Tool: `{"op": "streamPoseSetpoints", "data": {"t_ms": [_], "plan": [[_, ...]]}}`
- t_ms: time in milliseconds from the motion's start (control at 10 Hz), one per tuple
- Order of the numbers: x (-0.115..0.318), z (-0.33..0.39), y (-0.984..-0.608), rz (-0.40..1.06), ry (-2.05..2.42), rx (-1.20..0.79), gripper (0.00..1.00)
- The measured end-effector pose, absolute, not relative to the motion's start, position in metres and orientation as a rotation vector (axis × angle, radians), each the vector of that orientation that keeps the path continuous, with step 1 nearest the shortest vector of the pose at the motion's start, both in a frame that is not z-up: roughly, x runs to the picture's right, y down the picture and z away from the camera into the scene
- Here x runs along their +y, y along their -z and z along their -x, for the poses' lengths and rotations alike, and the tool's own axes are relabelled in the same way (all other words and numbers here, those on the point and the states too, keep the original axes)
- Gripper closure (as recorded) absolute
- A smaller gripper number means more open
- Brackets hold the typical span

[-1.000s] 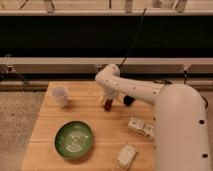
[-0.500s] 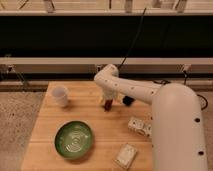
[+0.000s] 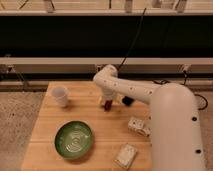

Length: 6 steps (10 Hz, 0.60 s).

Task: Drag the pepper across the table

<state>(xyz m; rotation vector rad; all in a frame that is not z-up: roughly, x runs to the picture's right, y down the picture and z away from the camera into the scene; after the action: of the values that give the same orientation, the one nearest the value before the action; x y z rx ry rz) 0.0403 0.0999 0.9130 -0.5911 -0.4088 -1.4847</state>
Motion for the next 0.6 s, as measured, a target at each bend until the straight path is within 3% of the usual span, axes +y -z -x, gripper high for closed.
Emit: {"op": "streamPoseSetpoints", "data": {"t_ms": [300,600], "plan": [[0.1018,-0.0400,-0.9150,0.598,1.483,-0.415,0.34],[0.1038,-0.0384,-0.9165,0.604,1.483,-0.420,0.58]]}}
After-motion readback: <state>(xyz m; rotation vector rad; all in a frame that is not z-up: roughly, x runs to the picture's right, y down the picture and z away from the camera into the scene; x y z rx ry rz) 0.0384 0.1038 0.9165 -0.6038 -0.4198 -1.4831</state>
